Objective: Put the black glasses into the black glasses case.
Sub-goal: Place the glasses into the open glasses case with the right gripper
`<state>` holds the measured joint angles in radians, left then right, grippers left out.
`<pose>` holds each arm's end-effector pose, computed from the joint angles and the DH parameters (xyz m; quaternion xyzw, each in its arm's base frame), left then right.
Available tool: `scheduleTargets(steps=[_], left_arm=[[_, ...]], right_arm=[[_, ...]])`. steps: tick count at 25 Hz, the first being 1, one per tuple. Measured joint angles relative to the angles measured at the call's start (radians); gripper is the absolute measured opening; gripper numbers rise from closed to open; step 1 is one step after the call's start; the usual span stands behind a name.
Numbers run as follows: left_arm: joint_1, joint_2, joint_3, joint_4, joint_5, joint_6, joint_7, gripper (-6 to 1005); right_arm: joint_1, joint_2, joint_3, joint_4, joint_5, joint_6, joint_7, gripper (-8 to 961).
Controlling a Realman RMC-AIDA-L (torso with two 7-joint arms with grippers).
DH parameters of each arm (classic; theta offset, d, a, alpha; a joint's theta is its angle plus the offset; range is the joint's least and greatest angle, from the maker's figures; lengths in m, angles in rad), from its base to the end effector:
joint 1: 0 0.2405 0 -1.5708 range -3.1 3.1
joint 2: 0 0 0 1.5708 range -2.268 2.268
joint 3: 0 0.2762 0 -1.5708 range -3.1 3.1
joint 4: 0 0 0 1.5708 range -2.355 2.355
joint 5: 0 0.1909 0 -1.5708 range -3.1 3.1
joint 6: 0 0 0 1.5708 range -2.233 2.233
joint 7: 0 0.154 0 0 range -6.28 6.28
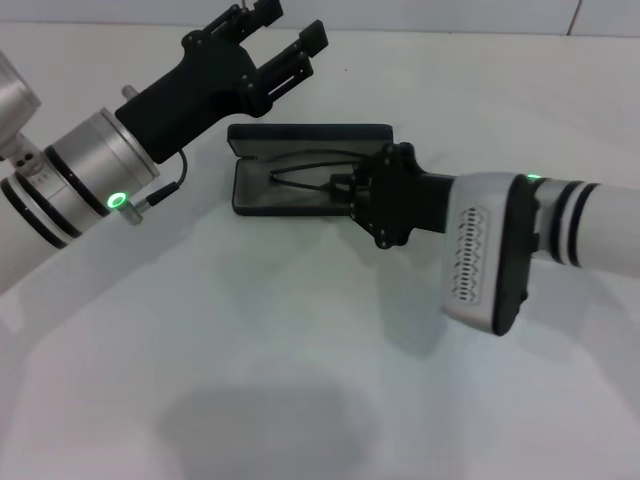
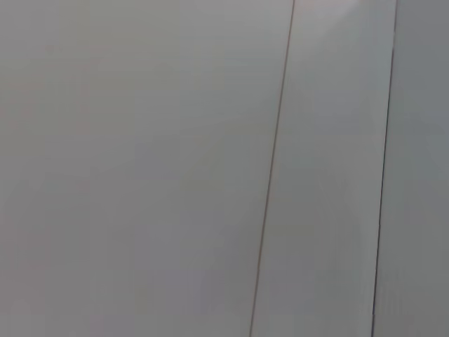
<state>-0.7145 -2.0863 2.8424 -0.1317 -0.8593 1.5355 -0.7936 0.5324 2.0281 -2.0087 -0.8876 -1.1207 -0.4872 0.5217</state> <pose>-0.2174 0.3648 -0.0296 -0.8203 -0.1636 -0.4632 0.2928 0.1761 0.3592 -0.1186 -0.9145 -0.2793 0.0490 0.2885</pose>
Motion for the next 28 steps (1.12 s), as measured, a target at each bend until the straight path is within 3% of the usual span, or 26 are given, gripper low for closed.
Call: scheduleTargets(steps=[9,21,28], left_arm=[[-0.003,0.0,0.0,0.001,-0.111,0.0,0.004,711],[0.003,0.0,0.0,0.006,-0.114,0.0,0.007,711],[0.004,-0.001,0.001,0.006,-0.111,0.001,0.009,711]], right_arm=[[0.042,0.0,-0.1,0.008,0.025,0.156,0.006,117],[0.125,0.0,-0.108,0.063,0.092,0.169,0.007,118],[0.164,0.0,-0.164,0.086,0.095,0.18,0.007,124]])
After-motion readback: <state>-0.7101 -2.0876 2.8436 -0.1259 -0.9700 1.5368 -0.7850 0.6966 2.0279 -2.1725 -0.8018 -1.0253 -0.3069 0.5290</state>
